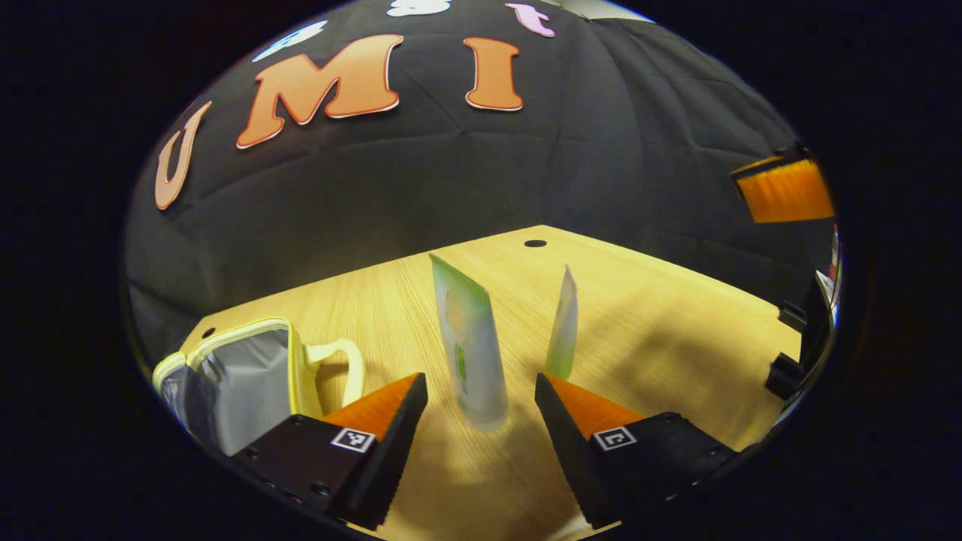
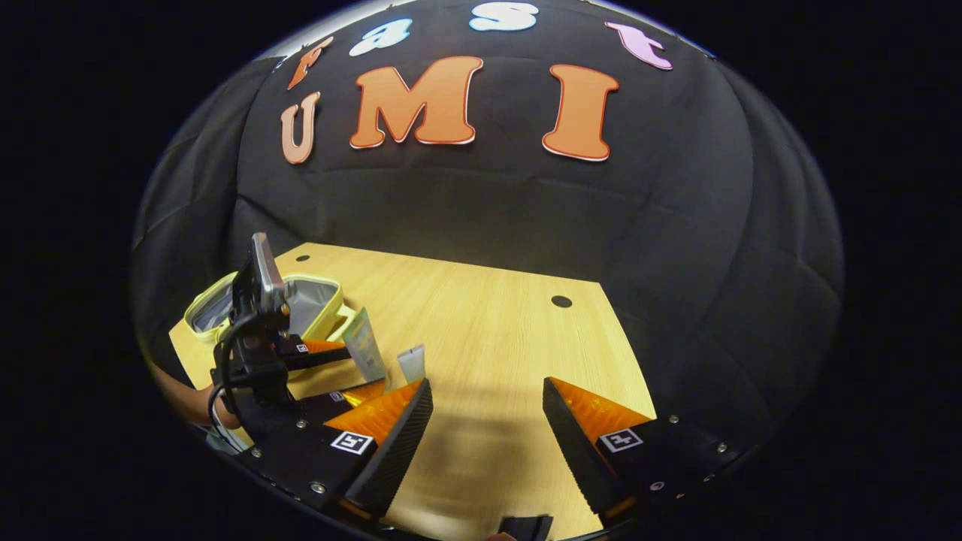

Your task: First open the suitcase, pack the skin care products into it, and then close the suitcase.

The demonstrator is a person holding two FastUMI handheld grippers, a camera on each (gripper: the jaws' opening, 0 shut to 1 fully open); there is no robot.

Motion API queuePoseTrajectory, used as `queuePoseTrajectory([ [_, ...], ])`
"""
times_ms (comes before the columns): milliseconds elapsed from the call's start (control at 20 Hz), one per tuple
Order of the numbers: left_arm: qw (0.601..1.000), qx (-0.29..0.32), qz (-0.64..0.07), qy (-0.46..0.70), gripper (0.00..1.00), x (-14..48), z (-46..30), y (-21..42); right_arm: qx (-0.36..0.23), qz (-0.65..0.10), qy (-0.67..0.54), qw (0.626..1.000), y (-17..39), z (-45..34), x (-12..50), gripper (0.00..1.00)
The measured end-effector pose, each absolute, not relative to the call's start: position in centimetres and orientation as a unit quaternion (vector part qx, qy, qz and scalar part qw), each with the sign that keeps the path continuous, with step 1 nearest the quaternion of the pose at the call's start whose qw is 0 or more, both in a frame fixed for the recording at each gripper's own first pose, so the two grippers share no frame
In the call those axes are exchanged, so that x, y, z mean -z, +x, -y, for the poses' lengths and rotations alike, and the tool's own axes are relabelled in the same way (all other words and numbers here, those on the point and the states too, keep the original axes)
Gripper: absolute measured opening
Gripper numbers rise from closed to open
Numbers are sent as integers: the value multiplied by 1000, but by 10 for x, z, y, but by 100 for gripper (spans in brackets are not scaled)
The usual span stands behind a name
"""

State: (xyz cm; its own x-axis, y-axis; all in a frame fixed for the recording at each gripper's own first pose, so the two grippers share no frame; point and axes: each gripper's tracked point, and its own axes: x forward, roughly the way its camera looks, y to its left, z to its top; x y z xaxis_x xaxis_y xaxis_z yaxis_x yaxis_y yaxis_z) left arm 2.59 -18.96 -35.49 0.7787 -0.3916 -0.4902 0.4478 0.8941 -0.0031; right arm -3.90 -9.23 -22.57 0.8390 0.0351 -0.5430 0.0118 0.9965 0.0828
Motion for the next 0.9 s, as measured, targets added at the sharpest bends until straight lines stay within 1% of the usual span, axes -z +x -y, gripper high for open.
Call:
queuePoseTrajectory([
  [100, 943, 218, -248, 49, 82, 365, 194, 34, -14, -294, 42, 955, -39, 96, 236, 94],
  [200, 944, 216, -245, 49, 70, 367, 197, 45, -22, -301, 45, 952, -37, 98, 244, 94],
  [250, 944, 223, -238, 51, 66, 366, 201, 48, -29, -304, 49, 951, -36, 97, 249, 94],
  [350, 942, 227, -240, 62, 48, 366, 206, 48, -42, -316, 47, 946, -34, 91, 260, 94],
  [400, 941, 226, -244, 62, 42, 364, 206, 47, -51, -322, 45, 944, -32, 88, 264, 94],
  [550, 944, 208, -250, 51, 42, 346, 195, 38, -81, -327, 39, 941, -23, 75, 272, 94],
  [900, 961, 128, -247, 10, 42, 268, 139, 38, -154, -337, 48, 928, 8, 31, 299, 94],
])
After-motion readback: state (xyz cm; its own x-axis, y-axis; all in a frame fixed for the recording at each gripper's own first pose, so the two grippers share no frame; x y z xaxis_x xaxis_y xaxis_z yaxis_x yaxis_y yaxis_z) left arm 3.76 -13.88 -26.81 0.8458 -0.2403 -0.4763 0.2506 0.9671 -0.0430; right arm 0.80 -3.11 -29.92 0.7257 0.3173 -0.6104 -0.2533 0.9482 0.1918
